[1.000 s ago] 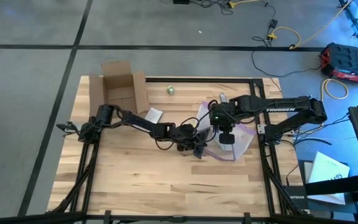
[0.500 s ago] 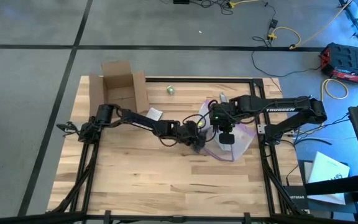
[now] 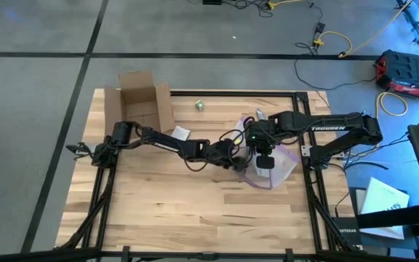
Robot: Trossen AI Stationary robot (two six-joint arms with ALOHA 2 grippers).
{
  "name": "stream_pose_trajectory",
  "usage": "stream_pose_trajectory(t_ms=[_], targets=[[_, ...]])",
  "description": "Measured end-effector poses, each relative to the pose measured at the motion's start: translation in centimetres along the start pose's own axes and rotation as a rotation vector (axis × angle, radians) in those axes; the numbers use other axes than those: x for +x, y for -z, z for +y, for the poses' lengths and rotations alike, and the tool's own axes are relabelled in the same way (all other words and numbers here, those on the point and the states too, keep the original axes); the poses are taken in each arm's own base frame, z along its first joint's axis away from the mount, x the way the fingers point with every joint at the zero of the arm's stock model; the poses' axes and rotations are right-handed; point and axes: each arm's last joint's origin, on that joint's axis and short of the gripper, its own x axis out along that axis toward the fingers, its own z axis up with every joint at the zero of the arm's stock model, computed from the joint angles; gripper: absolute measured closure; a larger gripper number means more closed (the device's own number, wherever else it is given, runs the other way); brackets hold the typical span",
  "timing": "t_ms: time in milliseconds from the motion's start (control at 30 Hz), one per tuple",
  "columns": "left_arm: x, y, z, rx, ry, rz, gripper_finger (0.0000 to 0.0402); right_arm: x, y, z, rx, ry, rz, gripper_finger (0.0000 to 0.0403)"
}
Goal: Unpack boxes
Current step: Put the black pouch into the zip bag
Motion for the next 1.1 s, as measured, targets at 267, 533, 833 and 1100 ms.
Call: stream_pose_trajectory(t_ms=[267,533,833,1100], targets=[[-0.3,1.5,0.1,0.362,0.057,0.236,0.0167,0.0,0.0,0.0,0.0,0.0,0.001,0.0403],[-1.9,3.2,-3.5,0.887,0.244,0.154,0.0167,0.0,0.0,0.0,0.01,-0.005,0.004,0.0403],[-1.0,4.6,-3.7,0.946,0.318,0.127,0.0167,0.0,0.0,0.0,0.027,-0.013,0.002,0.0403],[2.5,4.9,-2.5,0.821,0.257,0.001,0.0167,-0.1,0.0,0.0,0.026,-0.008,0.0,0.0403]])
